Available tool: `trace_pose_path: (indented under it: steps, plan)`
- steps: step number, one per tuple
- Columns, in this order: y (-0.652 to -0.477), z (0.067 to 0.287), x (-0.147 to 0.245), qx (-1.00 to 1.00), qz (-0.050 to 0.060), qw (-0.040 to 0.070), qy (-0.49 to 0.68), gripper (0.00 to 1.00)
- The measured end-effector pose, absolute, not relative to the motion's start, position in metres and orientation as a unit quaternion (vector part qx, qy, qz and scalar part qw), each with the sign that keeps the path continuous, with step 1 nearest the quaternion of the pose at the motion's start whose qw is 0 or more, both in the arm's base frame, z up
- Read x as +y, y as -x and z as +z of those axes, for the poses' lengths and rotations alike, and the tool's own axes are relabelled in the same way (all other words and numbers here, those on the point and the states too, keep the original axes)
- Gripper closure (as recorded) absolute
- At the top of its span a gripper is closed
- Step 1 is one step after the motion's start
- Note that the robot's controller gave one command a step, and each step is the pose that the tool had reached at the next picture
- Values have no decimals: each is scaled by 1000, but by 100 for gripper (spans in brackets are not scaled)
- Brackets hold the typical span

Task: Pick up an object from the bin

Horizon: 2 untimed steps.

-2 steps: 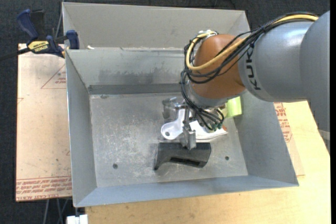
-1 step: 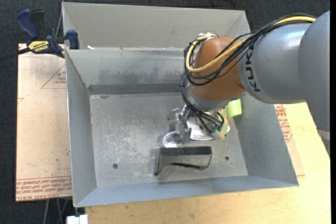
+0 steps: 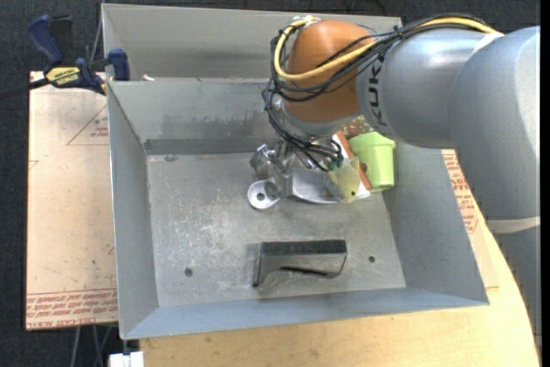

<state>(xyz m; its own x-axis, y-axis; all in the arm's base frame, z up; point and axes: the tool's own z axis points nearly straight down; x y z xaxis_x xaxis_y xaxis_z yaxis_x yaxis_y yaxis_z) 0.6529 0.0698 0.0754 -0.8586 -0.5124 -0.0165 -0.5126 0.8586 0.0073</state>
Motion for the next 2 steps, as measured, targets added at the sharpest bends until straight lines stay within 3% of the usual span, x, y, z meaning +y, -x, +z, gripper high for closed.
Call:
trace_pose_path:
  steps: [1,2]
  plan:
    - [-642,127,104,958,6,10,286,100]
    - [-637,74,90,952,9,13,307,100]
